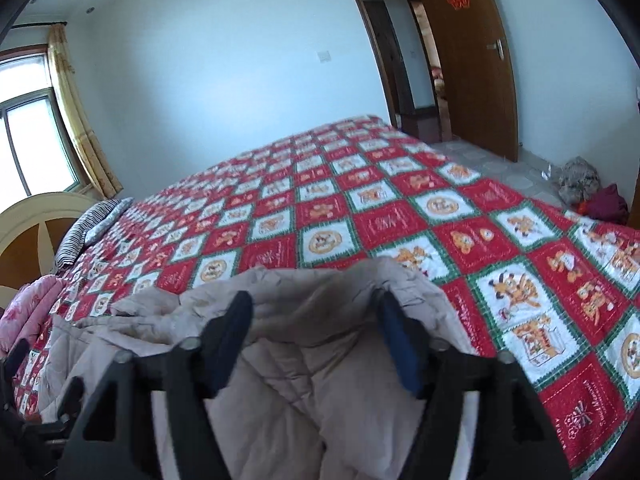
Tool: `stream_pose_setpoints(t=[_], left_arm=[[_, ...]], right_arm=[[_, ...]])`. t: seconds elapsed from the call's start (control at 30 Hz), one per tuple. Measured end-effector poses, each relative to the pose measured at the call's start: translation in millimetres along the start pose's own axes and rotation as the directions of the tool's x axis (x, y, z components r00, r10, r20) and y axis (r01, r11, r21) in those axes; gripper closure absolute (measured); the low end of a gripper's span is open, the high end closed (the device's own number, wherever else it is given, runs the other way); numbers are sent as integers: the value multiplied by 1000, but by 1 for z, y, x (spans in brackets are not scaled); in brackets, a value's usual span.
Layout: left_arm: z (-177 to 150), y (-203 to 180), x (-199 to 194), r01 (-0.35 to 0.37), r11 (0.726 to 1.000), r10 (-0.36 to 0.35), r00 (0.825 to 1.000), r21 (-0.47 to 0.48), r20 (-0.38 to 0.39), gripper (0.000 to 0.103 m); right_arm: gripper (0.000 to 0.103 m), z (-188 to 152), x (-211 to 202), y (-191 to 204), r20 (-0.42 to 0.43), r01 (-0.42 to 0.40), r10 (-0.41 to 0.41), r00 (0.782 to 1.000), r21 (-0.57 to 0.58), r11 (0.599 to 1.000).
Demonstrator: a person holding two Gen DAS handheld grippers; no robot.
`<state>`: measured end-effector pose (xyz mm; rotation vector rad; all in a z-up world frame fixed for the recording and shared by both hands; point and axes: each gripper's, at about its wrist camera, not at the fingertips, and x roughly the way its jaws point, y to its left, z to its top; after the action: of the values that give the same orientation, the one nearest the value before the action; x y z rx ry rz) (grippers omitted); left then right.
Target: Fold large clothes
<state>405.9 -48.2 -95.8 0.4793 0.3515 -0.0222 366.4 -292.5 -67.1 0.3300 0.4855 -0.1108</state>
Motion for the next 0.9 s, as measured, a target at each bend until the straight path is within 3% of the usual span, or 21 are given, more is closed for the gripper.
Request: stream_pose_setpoints(t=[0.1, 0.2, 0.33, 0.43, 0.5, 0.63, 0.73, 0.9], left_arm=[[2, 8, 34, -61, 995, 54, 995, -82, -88, 1], [6, 22, 57, -103, 978, 76, 985, -181, -152, 1], [1, 31, 90, -95, 963, 30, 968, -251, -249, 1], [-4, 45, 100, -65, 942, -36, 956, -330, -291, 1], [-2, 53, 100, -61, 935, -40, 961, -351, -273, 1], [4, 53, 117, -41, 939, -57, 961, -341, -271, 1], [-2, 44, 143, -35, 945, -71, 949, -324, -309, 1], [-7, 31, 158, -14, 950, -86, 949, -313, -302, 1]], right_arm=[[20, -11, -36, 22, 113, -9, 20, 993, -95, 995], [20, -29, -35, 55, 85, -68, 91, 992, -242, 968], [20, -49, 0, 85, 45, -9, 30, 999, -409, 912], [21, -47, 32, 76, -26, 30, -43, 999, -386, 922], [21, -38, 47, 66, -35, 69, -88, 996, -360, 930], [21, -22, 79, 56, -88, 91, -128, 988, -339, 936], [21, -26, 94, 51, -101, 117, -162, 982, -353, 928], [18, -34, 107, 46, -118, 142, -192, 974, -342, 929]])
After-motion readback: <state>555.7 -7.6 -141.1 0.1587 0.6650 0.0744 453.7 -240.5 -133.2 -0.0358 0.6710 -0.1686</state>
